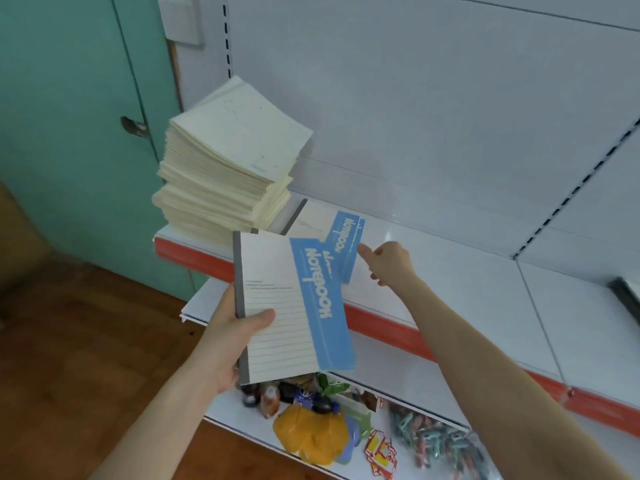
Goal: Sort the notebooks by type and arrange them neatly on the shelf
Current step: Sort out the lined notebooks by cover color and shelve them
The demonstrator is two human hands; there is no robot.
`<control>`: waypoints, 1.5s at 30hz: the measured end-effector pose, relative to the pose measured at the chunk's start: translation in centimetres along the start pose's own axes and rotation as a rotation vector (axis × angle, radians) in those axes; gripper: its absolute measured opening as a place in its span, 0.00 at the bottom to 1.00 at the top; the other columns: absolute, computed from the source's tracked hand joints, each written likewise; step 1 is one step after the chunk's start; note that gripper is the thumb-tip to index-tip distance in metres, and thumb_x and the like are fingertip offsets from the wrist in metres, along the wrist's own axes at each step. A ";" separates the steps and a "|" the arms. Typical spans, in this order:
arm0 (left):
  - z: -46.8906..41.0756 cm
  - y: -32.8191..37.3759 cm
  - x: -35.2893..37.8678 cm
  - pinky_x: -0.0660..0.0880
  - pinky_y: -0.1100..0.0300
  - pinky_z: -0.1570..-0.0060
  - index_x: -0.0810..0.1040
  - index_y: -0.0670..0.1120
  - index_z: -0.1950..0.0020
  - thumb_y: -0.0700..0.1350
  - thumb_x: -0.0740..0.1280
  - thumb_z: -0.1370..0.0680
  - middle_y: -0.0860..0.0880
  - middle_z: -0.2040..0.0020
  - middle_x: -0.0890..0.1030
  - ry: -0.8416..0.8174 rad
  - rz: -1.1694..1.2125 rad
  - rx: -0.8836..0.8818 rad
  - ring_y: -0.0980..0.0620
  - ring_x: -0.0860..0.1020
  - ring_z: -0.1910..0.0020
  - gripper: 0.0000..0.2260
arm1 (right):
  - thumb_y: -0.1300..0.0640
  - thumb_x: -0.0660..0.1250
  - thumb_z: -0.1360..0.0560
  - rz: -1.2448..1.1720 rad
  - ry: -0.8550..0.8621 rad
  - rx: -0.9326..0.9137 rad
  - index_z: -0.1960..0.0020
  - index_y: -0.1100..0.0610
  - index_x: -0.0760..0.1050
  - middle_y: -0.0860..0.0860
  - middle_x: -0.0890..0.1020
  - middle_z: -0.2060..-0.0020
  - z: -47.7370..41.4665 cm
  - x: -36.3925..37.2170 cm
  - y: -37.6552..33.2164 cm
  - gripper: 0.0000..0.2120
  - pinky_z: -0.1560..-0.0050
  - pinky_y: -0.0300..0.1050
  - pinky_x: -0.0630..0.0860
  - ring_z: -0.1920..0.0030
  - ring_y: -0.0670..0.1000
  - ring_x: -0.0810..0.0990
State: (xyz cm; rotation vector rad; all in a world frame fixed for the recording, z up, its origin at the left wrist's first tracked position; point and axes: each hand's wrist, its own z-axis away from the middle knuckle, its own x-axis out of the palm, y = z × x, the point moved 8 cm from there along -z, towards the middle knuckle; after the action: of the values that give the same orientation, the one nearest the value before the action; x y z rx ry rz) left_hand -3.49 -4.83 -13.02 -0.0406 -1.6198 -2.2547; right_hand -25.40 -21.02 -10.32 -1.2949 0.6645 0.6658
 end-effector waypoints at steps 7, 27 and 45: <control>0.8 -0.1 -2.6 0.77 0.54 0.61 0.70 0.55 0.37 0.31 0.67 0.27 0.50 0.48 0.81 0.026 -0.046 0.017 0.51 0.80 0.50 0.25 | 0.44 0.66 0.28 0.274 -0.059 0.025 0.54 0.59 0.68 0.51 0.72 0.64 -2.1 4.4 -1.3 0.18 0.62 0.43 0.68 0.59 0.54 0.73; -0.5 0.5 2.8 0.76 0.56 0.62 0.71 0.59 0.44 0.48 0.61 0.21 0.51 0.48 0.80 -0.019 0.037 0.085 0.53 0.79 0.51 0.08 | 0.69 0.60 0.23 -1.025 0.237 0.235 0.52 0.68 0.73 0.57 0.73 0.58 4.9 -6.3 6.4 0.04 0.77 0.33 0.76 0.66 0.50 0.73; 0.2 0.4 -0.9 0.78 0.55 0.60 0.71 0.54 0.36 0.33 0.64 0.24 0.50 0.49 0.82 0.054 0.077 0.087 0.51 0.81 0.51 0.21 | 0.33 0.60 0.29 0.248 -0.088 0.036 0.50 0.61 0.69 0.55 0.76 0.57 -2.3 3.7 -0.7 0.29 0.59 0.44 0.68 0.55 0.56 0.77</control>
State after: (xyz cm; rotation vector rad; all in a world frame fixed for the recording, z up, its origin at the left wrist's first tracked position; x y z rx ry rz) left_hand -2.54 -4.48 -12.85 -0.0192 -1.6574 -2.1073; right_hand -22.64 -23.17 -13.04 -1.1526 0.7688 0.9039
